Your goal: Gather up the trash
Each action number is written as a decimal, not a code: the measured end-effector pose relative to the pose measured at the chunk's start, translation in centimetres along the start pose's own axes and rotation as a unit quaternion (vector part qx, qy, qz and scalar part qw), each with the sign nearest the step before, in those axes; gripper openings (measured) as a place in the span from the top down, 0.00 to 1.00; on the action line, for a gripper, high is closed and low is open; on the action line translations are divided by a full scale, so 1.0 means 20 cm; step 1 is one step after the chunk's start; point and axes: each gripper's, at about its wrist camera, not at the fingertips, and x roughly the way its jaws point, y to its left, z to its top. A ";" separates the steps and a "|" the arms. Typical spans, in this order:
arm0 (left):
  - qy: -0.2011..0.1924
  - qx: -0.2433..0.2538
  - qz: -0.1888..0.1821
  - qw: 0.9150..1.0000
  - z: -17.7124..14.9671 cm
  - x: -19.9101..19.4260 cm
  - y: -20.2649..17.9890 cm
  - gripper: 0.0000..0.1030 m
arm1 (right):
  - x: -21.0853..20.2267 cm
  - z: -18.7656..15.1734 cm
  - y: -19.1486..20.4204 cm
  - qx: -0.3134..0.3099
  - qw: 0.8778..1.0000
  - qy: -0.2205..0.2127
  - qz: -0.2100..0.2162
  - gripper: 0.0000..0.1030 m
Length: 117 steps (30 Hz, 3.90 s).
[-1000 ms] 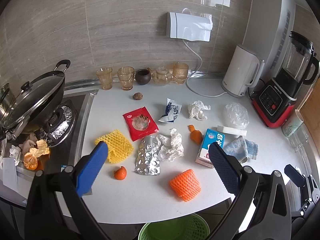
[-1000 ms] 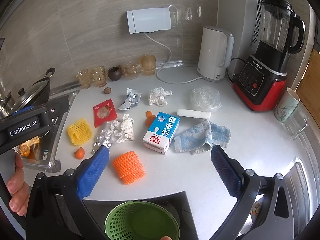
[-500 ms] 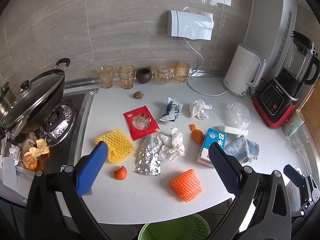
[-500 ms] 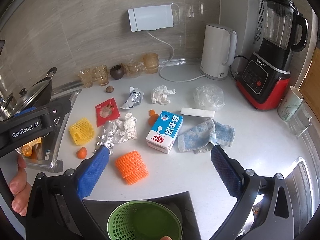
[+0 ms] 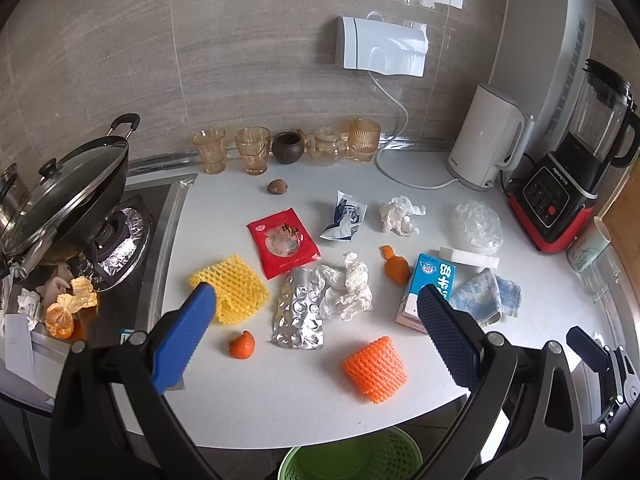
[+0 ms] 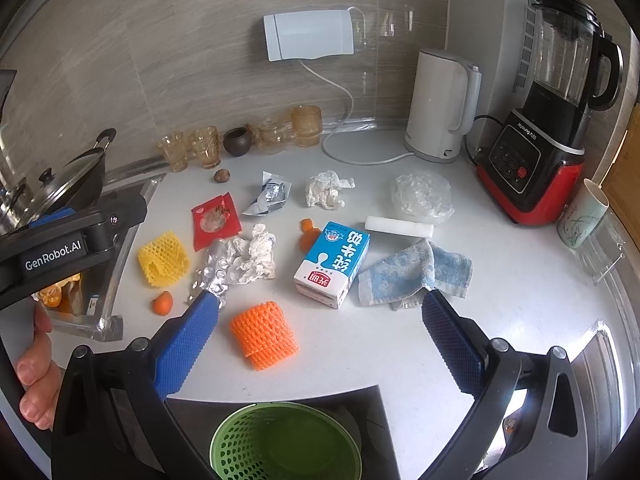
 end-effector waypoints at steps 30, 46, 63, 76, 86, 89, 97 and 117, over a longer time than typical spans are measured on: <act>0.051 0.067 -0.051 0.995 -0.47 0.64 0.47 0.09 | 0.63 -0.33 0.13 0.020 0.996 0.086 0.033 0.02; 0.057 0.080 -0.101 0.990 -0.50 0.76 0.52 0.87 | 0.74 -0.37 0.18 0.006 0.996 0.085 0.031 0.08; 0.063 0.147 -0.229 0.960 -0.57 0.38 0.41 0.87 | 0.71 -0.38 0.24 0.011 0.994 0.086 0.071 0.73; 0.166 0.223 -0.310 0.909 -1.12 0.25 -0.09 0.74 | 0.10 -0.77 -0.08 0.011 0.994 0.099 0.052 0.73; 0.123 0.151 -0.213 0.957 -1.12 0.06 -0.02 0.22 | -0.02 -1.08 -0.09 -0.012 0.985 0.132 0.110 0.72; 0.095 0.113 -0.174 0.974 -1.01 0.01 0.11 0.16 | -0.01 -1.12 -0.03 -0.034 0.982 0.143 0.122 0.66; 0.041 0.037 -0.087 0.995 -0.71 0.05 0.46 0.11 | 0.03 -1.08 0.01 -0.039 0.983 0.144 0.106 0.22; 0.148 -0.085 -0.018 0.985 -0.15 1.00 0.77 0.11 | 0.43 -0.28 0.11 0.046 0.997 0.055 0.010 0.13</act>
